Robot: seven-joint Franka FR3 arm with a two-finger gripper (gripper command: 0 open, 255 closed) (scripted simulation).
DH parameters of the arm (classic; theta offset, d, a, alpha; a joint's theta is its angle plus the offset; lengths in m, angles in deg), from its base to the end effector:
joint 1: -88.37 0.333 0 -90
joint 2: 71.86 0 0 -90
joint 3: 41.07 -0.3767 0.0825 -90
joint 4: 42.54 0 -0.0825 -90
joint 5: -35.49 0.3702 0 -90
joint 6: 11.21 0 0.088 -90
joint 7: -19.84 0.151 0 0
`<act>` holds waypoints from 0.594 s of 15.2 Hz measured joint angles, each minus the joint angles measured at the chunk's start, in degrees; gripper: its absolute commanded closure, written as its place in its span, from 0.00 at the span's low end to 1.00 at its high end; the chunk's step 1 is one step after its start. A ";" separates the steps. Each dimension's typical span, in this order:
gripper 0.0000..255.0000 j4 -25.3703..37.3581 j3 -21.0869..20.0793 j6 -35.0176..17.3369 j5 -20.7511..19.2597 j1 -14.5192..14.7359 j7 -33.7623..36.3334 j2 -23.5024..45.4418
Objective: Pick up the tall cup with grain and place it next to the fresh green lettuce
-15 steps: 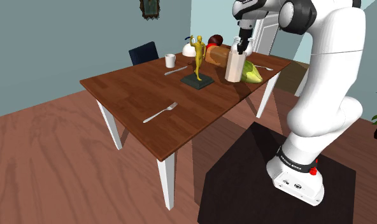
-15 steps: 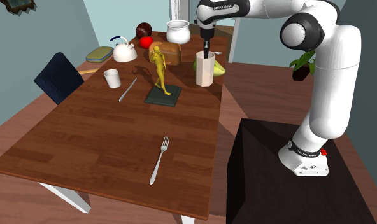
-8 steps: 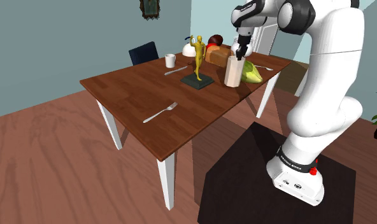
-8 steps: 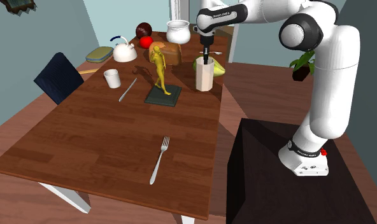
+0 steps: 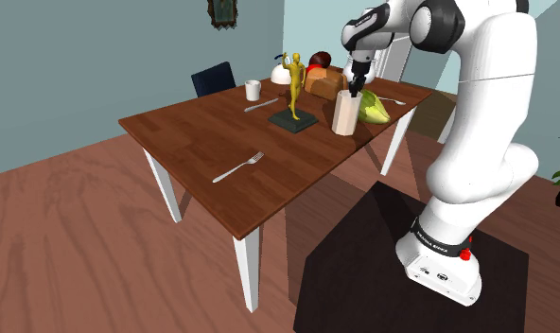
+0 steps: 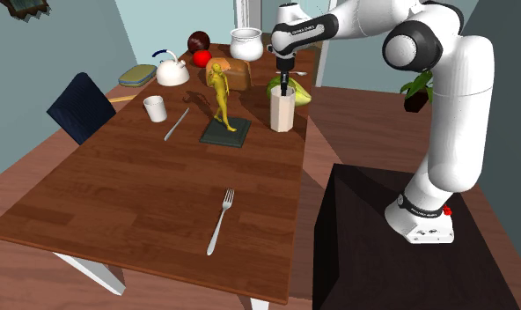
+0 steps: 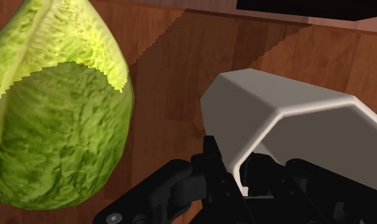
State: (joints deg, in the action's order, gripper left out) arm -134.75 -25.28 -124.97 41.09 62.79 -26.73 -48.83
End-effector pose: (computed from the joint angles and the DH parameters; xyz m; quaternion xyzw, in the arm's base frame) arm 0.5294 -0.4216 0.4191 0.9993 0.0356 -0.0096 0.0029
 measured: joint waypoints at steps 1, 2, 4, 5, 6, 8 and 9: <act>1.00 -0.06 -0.01 -0.07 0.00 0.01 0.01 0.01; 1.00 -0.09 -0.01 -0.11 0.01 0.01 0.01 0.01; 1.00 -0.11 -0.01 -0.14 0.01 0.01 0.01 0.01; 0.00 -0.11 -0.01 -0.15 0.01 0.01 0.01 0.02; 0.00 -0.09 -0.01 -0.15 0.01 0.02 0.02 0.01; 0.00 -0.08 -0.01 -0.15 0.01 0.02 0.03 0.00; 0.00 -0.08 -0.01 -0.15 0.01 0.02 0.03 0.00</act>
State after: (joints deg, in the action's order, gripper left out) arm -134.83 -25.30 -125.12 41.10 62.81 -26.70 -48.83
